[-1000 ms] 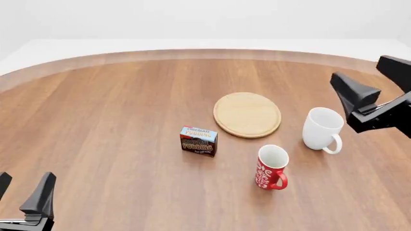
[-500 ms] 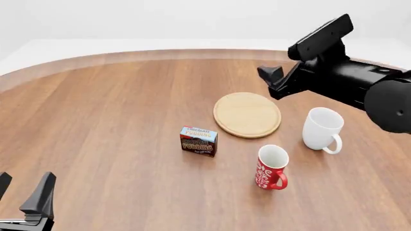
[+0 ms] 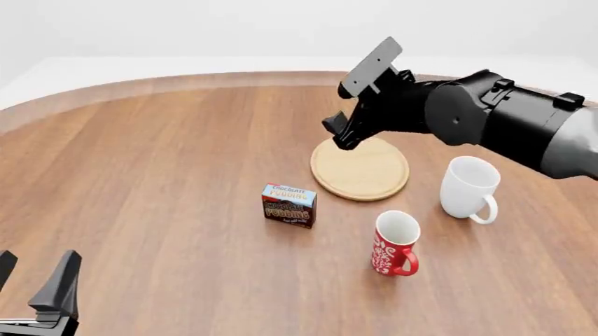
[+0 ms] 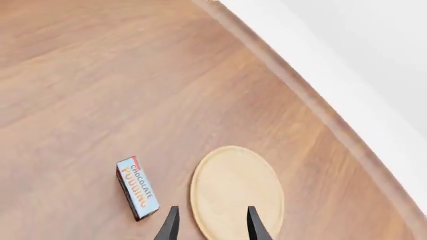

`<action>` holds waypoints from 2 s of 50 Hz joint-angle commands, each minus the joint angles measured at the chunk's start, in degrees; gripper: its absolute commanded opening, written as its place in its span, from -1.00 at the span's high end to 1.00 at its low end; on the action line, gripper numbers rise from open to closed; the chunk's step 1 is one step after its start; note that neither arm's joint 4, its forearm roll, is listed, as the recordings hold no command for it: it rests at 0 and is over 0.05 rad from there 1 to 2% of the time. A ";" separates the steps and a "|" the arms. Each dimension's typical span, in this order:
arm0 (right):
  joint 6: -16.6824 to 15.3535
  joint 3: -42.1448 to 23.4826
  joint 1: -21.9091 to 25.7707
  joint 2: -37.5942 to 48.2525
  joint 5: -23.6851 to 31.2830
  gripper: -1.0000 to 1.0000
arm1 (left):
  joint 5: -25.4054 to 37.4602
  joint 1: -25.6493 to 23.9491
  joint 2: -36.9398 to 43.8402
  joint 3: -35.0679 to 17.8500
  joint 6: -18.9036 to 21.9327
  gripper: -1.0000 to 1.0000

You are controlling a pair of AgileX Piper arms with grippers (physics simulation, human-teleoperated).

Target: Put the chocolate pudding to the left of the plate.

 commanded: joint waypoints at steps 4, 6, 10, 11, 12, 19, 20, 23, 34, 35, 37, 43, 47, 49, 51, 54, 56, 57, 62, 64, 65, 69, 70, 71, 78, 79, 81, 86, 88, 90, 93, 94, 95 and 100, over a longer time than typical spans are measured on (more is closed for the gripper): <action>-1.74 -4.70 3.72 7.25 3.99 -1.00 | 0.00 0.00 0.00 0.00 0.00 -1.00; -1.62 -4.83 4.77 8.25 4.12 -1.00 | 0.00 0.00 0.00 0.00 0.00 -1.00; -1.78 -4.03 5.60 9.73 3.85 -1.00 | 0.00 0.00 0.00 0.00 0.00 -1.00; -1.97 -3.79 5.52 10.40 3.37 -1.00 | 0.00 0.00 0.00 0.00 0.00 -1.00; -2.06 -3.86 5.46 10.67 3.28 -1.00 | 0.00 0.00 0.00 0.00 0.00 -1.00; -1.68 -3.24 6.82 11.46 3.32 -1.00 | 0.00 0.00 0.00 0.00 0.00 -1.00; -1.40 -3.14 7.10 11.57 3.31 -1.00 | 0.00 0.00 0.00 0.00 0.00 -1.00; -0.88 -2.71 7.78 11.90 2.88 -1.00 | 0.00 0.00 0.00 0.00 0.00 -1.00; 0.37 -0.12 8.62 13.13 0.80 -1.00 | 0.00 0.00 0.00 0.00 0.00 -1.00; 0.51 0.02 8.64 13.23 0.71 -1.00 | 0.00 0.00 0.00 0.00 0.00 -1.00; 0.69 -0.02 8.33 13.82 0.24 -1.00 | 0.00 0.00 0.00 0.00 0.00 -1.00; 2.24 -0.09 8.51 14.64 -0.55 -1.00 | 0.00 0.00 0.00 0.00 0.00 -1.00; 2.56 0.10 8.45 15.46 -1.40 -1.00 | 0.00 0.00 0.00 0.00 0.00 -1.00; 2.97 0.18 8.67 15.45 -1.40 -1.00 | 0.00 0.00 0.00 0.00 0.00 -1.00; 3.06 0.22 8.56 15.77 -1.65 -1.00 | 0.00 0.00 0.00 0.00 0.00 -1.00; 3.15 0.36 8.42 16.26 -1.91 -1.00 | 0.00 0.00 0.00 0.00 0.00 -1.00; 3.50 0.56 8.49 16.43 -2.15 -1.00 | 0.00 0.00 0.00 0.00 0.00 -1.00; 3.60 0.78 8.43 16.65 -2.33 -1.00 | 0.00 0.00 0.00 0.00 0.00 -1.00; 3.18 1.33 7.58 17.35 -2.71 -1.00 | 0.00 0.00 0.00 0.00 0.00 -1.00; 3.28 1.52 7.43 17.33 -2.75 -1.00 | 0.00 0.00 0.00 0.00 0.00 -1.00; 3.28 1.58 7.38 17.38 -2.79 -1.00 | 0.00 0.00 0.00 0.00 0.00 -1.00; 3.42 1.94 7.22 17.69 -3.20 -1.00 | 0.00 0.00 0.00 0.00 0.00 -1.00; 3.52 2.10 7.27 17.72 -3.32 -1.00 | 0.00 0.00 0.00 0.00 0.00 -1.00; 3.55 2.48 7.16 17.96 -3.56 -1.00 | 0.00 0.00 0.00 0.00 0.00 -1.00; 3.46 3.23 5.80 19.25 -4.40 -1.00 | 0.00 0.00 0.00 0.00 0.00 -1.00; 3.54 3.24 5.82 19.25 -4.37 -1.00 | 0.00 0.00 0.00 0.00 0.00 -1.00; 3.50 3.06 5.73 19.41 -4.29 -1.00 | 0.00 0.00 0.00 0.00 0.00 -1.00; 3.57 2.90 5.73 19.81 -4.55 -1.00 | 0.00 0.00 0.00 0.00 0.00 -1.00; 3.57 2.92 5.69 19.86 -4.51 -1.00 | 0.00 0.00 0.00 0.00 0.00 -1.00; 3.44 2.86 5.48 20.20 -4.49 -1.00 | 0.00 0.00 0.00 0.00 0.00 -1.00; 3.29 2.77 5.02 21.04 -4.64 -1.00 | 0.00 0.00 0.00 0.00 0.00 -1.00; 3.04 2.60 4.77 21.31 -4.65 -1.00 | 0.00 0.00 0.00 0.00 0.00 -1.00; 3.12 2.46 4.73 21.41 -4.61 -1.00 | 0.00 0.00 0.00 0.00 0.00 -1.00; 2.99 1.74 4.58 22.14 -4.45 -1.00 | 0.00 0.00 0.00 0.00 0.00 -1.00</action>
